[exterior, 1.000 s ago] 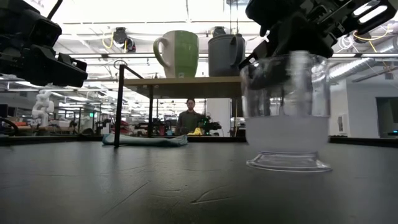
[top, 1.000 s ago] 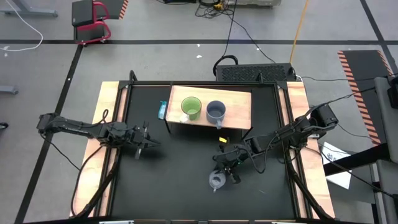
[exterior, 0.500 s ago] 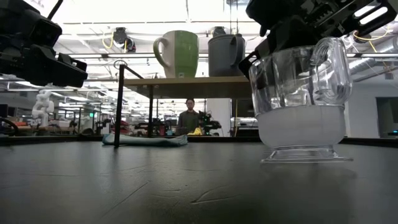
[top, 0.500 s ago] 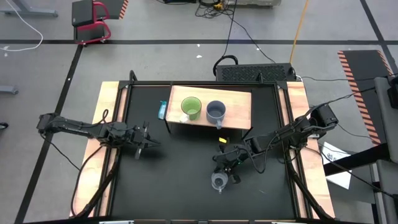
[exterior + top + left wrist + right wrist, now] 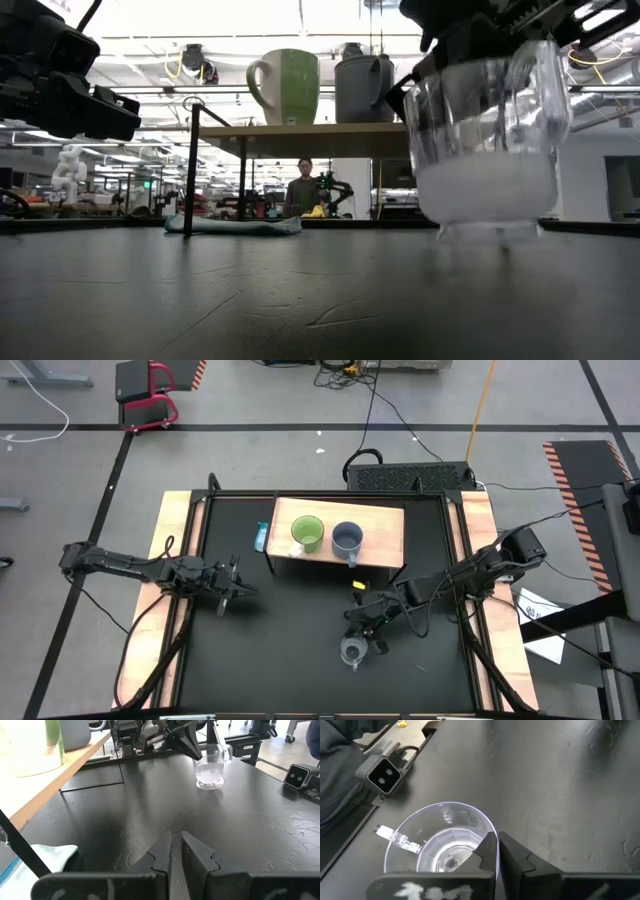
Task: Stack small to large cups/mugs on shelf
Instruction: Put the transparent cup on the shelf
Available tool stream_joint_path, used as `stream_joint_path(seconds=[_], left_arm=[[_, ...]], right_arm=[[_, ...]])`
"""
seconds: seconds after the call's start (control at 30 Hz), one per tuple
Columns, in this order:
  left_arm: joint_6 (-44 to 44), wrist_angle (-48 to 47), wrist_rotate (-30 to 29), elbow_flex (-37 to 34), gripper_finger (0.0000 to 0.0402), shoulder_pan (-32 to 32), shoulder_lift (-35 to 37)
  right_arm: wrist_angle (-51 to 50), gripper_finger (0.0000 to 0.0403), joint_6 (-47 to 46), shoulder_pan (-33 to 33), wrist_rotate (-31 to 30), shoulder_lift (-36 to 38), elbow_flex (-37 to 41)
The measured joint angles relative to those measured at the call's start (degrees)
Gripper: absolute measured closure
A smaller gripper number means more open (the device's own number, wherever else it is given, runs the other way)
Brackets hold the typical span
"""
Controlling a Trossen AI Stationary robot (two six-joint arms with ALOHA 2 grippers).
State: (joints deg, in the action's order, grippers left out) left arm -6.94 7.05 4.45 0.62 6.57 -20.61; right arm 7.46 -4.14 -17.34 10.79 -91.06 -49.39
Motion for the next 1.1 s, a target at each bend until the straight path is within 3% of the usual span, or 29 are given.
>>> stream_joint_path(seconds=[0.33,1.1], left_arm=[[0.0,0.0,0.0,0.0,0.0360,0.0,0.0],[0.0,0.0,0.0,0.0,0.0360,0.0,0.0]], right_arm=[[-3.9,0.0403,0.5,0.0,0.0,4.5,0.0],[-4.8,0.0403,0.1,-1.2,-0.1,5.1,0.0]])
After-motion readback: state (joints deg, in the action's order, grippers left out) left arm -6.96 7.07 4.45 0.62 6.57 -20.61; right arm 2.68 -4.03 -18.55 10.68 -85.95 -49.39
